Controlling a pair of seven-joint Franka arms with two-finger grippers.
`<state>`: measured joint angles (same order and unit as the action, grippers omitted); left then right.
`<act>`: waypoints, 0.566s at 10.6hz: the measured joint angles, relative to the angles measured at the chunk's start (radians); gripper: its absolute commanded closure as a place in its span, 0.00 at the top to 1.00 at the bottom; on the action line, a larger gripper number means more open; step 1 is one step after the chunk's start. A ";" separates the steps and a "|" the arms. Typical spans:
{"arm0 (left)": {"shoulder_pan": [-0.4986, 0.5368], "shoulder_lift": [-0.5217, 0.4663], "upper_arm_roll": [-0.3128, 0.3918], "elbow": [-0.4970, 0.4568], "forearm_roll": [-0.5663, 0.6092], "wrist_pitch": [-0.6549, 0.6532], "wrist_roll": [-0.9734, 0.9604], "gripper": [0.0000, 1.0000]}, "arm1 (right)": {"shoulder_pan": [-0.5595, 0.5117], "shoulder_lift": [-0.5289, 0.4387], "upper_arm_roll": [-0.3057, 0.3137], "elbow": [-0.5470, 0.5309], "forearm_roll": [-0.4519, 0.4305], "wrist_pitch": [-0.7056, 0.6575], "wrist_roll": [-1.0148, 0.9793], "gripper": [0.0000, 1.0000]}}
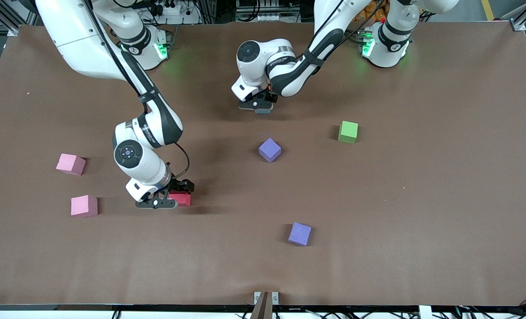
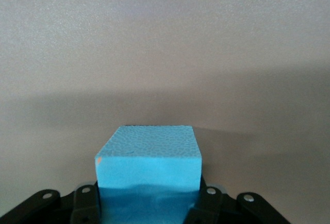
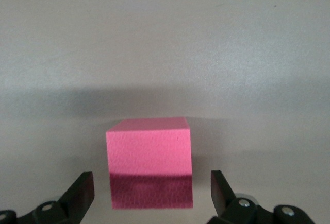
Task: Arrange blocks into number 1
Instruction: 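Grasp the red cube with the right gripper while the left gripper reaches the purple cube, then grasp and lift the purple cube with the left gripper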
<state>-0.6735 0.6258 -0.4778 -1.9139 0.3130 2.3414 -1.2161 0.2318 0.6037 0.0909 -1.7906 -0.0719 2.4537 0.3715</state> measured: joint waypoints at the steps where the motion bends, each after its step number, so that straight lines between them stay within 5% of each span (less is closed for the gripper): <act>1: 0.001 0.000 -0.003 -0.001 0.000 0.000 0.000 0.99 | 0.004 0.014 -0.009 0.009 -0.012 0.007 0.005 0.76; 2: 0.001 0.000 -0.007 -0.003 0.000 0.000 0.000 1.00 | 0.005 0.027 -0.018 0.014 -0.015 0.020 0.006 0.45; 4: 0.001 0.000 -0.013 -0.008 0.000 0.001 0.000 1.00 | 0.006 0.048 -0.027 0.019 -0.015 0.037 0.007 0.06; 6: 0.008 -0.003 -0.012 -0.003 0.000 0.011 -0.003 1.00 | 0.006 0.049 -0.029 0.034 -0.015 0.036 0.010 0.00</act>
<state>-0.6658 0.6231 -0.4901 -1.9169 0.3130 2.3524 -1.2187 0.2376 0.6525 0.0621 -1.7562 -0.0871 2.4900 0.3812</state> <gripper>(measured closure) 0.000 0.366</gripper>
